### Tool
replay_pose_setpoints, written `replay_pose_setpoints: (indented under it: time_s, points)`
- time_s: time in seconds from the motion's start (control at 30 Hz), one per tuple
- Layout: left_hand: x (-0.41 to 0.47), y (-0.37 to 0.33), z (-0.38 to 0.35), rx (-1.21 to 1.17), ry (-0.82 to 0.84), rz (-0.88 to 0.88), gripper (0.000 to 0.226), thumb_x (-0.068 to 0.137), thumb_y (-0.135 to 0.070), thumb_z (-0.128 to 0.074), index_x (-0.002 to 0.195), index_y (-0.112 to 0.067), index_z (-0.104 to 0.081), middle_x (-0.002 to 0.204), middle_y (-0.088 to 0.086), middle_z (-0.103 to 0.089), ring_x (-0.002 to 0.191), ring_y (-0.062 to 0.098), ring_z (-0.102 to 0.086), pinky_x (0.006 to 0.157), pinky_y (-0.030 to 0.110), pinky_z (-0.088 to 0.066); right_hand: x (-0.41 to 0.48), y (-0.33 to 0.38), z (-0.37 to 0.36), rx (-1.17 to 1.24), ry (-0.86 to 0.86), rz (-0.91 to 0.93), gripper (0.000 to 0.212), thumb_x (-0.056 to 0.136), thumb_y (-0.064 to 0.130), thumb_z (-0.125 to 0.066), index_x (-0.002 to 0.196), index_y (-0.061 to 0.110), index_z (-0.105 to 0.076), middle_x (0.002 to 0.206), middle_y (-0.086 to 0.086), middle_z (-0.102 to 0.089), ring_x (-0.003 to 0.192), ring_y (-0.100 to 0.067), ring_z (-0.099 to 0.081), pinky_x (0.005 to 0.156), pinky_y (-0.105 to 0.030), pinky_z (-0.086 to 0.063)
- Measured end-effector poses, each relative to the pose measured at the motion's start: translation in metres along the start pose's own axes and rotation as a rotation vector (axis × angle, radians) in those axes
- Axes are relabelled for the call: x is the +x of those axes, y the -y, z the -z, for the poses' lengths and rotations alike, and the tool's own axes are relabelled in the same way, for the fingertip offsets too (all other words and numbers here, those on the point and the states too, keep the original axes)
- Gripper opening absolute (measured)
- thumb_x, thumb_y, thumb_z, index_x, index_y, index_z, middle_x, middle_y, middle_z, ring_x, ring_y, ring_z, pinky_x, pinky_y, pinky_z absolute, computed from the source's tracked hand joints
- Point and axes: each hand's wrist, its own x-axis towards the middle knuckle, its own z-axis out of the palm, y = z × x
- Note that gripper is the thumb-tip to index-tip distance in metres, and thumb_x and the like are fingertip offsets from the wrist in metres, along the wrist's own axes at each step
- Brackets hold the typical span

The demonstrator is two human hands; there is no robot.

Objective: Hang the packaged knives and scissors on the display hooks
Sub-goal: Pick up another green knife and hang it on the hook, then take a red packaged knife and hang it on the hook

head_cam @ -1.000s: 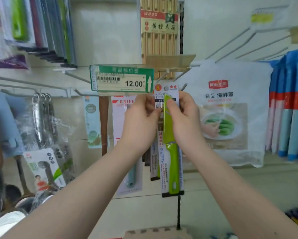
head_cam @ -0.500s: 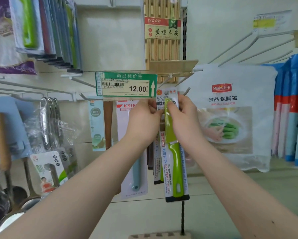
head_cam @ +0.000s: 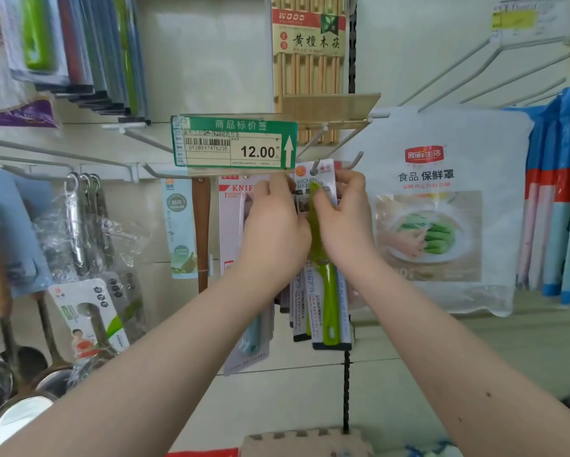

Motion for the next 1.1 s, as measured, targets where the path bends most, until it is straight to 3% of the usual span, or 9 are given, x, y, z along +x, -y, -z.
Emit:
replay_pose_setpoints:
  time_s: [0.17,0.27,0.33,0.47,0.57,0.67,0.8,0.9,1.1]
  points:
    - [-0.009,0.003,-0.002,-0.107,-0.053,-0.046,0.031,0.083,-0.004,-0.055,0.112,-0.01,-0.048,0.111,0.014,-0.054,0.096,0.031,-0.054,0.083,0.046,-0.05,-0.006,-0.009,0.004,-0.038,-0.048,0.019,0.033,0.088,0.022,-0.058,0.117,0.018,-0.043,0.118,-0.004,-0.053,0.106,-0.021,-0.054,0.092,-0.039,-0.048]
    - [-0.024,0.001,-0.002,-0.27,-0.038,-0.029,0.024,0.086,-0.011,-0.056,0.105,-0.021,-0.047,0.111,0.003,-0.054,0.081,0.004,-0.053,0.073,0.019,-0.046,-0.02,-0.013,0.012,-0.09,-0.065,0.079,0.041,0.088,0.021,-0.058,0.125,0.015,-0.044,0.115,0.002,-0.044,0.115,-0.022,-0.047,0.101,-0.04,-0.04]
    - [-0.036,0.001,-0.004,-0.376,-0.04,-0.024,0.02,0.086,-0.017,-0.056,0.103,-0.024,-0.048,0.111,-0.001,-0.054,0.077,0.001,-0.051,0.069,0.015,-0.044,-0.031,-0.017,0.016,-0.08,-0.067,0.107,0.042,0.088,0.02,-0.058,0.127,0.014,-0.044,0.115,0.005,-0.042,0.118,-0.02,-0.045,0.103,-0.04,-0.039]
    - [-0.054,0.002,-0.01,-0.534,-0.065,0.014,0.022,0.083,-0.024,-0.053,0.105,-0.021,-0.051,0.114,-0.001,-0.055,0.091,0.01,-0.055,0.079,0.03,-0.051,-0.057,-0.031,0.022,-0.013,0.004,0.074,0.044,0.09,0.025,-0.056,0.131,0.016,-0.041,0.126,0.008,-0.044,0.123,-0.013,-0.043,0.105,-0.04,-0.04]
    - [-0.072,0.007,-0.015,-0.625,-0.075,0.054,0.02,0.086,-0.023,-0.051,0.105,-0.02,-0.051,0.106,-0.005,-0.055,0.084,0.007,-0.053,0.071,0.024,-0.046,-0.077,-0.041,0.025,0.062,0.041,0.025,0.043,0.09,0.028,-0.055,0.13,0.018,-0.041,0.129,0.009,-0.047,0.12,-0.006,-0.045,0.106,-0.033,-0.041]
    - [-0.103,0.015,-0.024,-0.695,-0.101,0.099,0.018,0.089,-0.019,-0.049,0.107,-0.015,-0.052,0.101,-0.006,-0.055,0.079,0.001,-0.052,0.069,0.017,-0.044,-0.1,-0.054,0.027,0.081,0.022,0.042,0.041,0.085,0.029,-0.053,0.124,0.02,-0.044,0.115,0.019,-0.049,0.114,-0.004,-0.049,0.103,-0.03,-0.042]
    - [-0.149,0.03,-0.038,-0.777,-0.114,0.209,0.012,0.091,-0.016,-0.047,0.102,-0.017,-0.051,0.102,-0.006,-0.056,0.091,0.013,-0.057,0.079,0.018,-0.046,-0.14,-0.079,0.029,0.065,0.047,0.03,0.033,0.088,0.02,-0.053,0.12,0.021,-0.043,0.114,0.019,-0.048,0.112,-0.004,-0.05,0.101,-0.026,-0.042]
    - [-0.179,0.045,-0.045,-0.761,-0.114,0.278,0.01,0.092,-0.015,-0.046,0.102,-0.017,-0.049,0.105,-0.002,-0.056,0.095,0.02,-0.058,0.082,0.026,-0.046,-0.17,-0.101,0.032,0.022,0.055,-0.025,0.034,0.09,0.019,-0.053,0.122,0.018,-0.043,0.12,0.007,-0.051,0.114,-0.011,-0.052,0.099,-0.028,-0.043]
    - [-0.227,0.073,-0.058,-0.727,-0.065,0.362,0.013,0.093,-0.013,-0.044,0.104,-0.02,-0.047,0.112,0.005,-0.056,0.095,0.029,-0.057,0.077,0.025,-0.045,-0.219,-0.151,0.034,0.003,0.033,-0.22,0.028,0.089,0.019,-0.051,0.116,0.019,-0.044,0.119,0.005,-0.053,0.104,-0.009,-0.053,0.087,-0.019,-0.043]
